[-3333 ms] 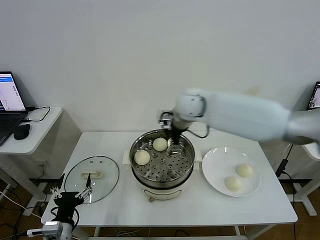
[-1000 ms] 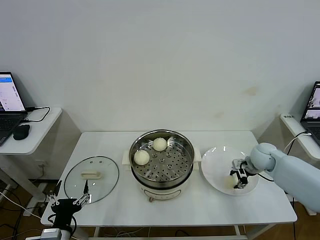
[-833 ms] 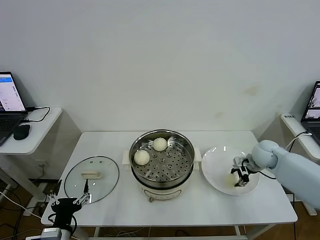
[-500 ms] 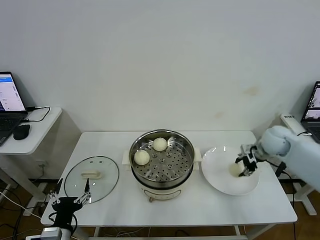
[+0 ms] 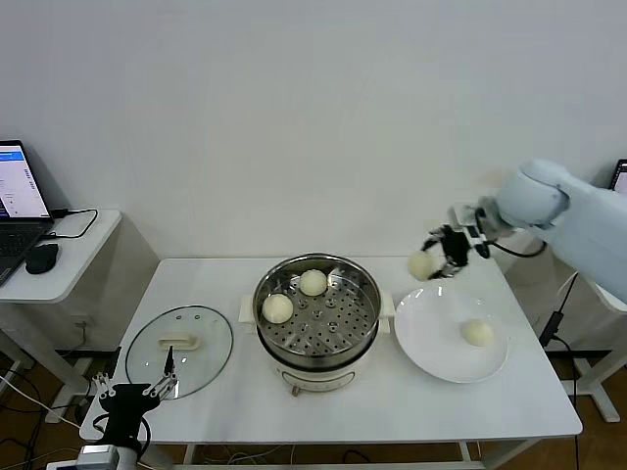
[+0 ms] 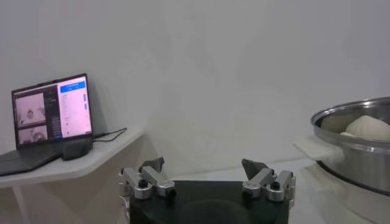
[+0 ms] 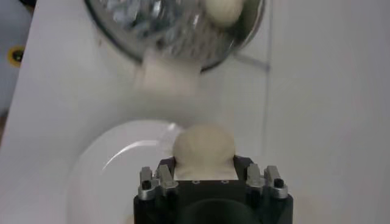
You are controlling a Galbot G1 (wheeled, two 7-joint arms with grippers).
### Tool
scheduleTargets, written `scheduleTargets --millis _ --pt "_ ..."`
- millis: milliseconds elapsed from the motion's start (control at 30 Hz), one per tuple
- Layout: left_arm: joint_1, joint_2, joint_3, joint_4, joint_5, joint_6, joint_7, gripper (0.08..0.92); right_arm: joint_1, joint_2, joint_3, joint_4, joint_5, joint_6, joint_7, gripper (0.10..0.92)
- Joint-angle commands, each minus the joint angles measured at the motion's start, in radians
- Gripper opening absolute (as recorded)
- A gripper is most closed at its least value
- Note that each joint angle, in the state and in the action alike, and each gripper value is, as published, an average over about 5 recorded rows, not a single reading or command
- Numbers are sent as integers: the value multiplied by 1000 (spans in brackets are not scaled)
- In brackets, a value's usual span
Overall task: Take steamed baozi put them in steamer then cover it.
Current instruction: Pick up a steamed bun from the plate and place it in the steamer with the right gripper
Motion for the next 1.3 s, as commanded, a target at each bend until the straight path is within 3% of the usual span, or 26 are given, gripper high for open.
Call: scheduleTargets --millis 33,700,1033,1300 --pt "1 -1 -2 -3 0 0 -1 823 130 235 -162 73 114 63 56 602" --pt "-4 -13 -13 8 -4 -6 -5 823 -29 465 -285 -65 -191 418 84 611" --pt "-10 -18 -12 25 -3 -14 -8 823 -52 478 -290 -74 -239 466 86 621" --pt "-12 -20 -11 29 -3 -16 -8 823 -26 464 -288 -69 -256 487 81 706"
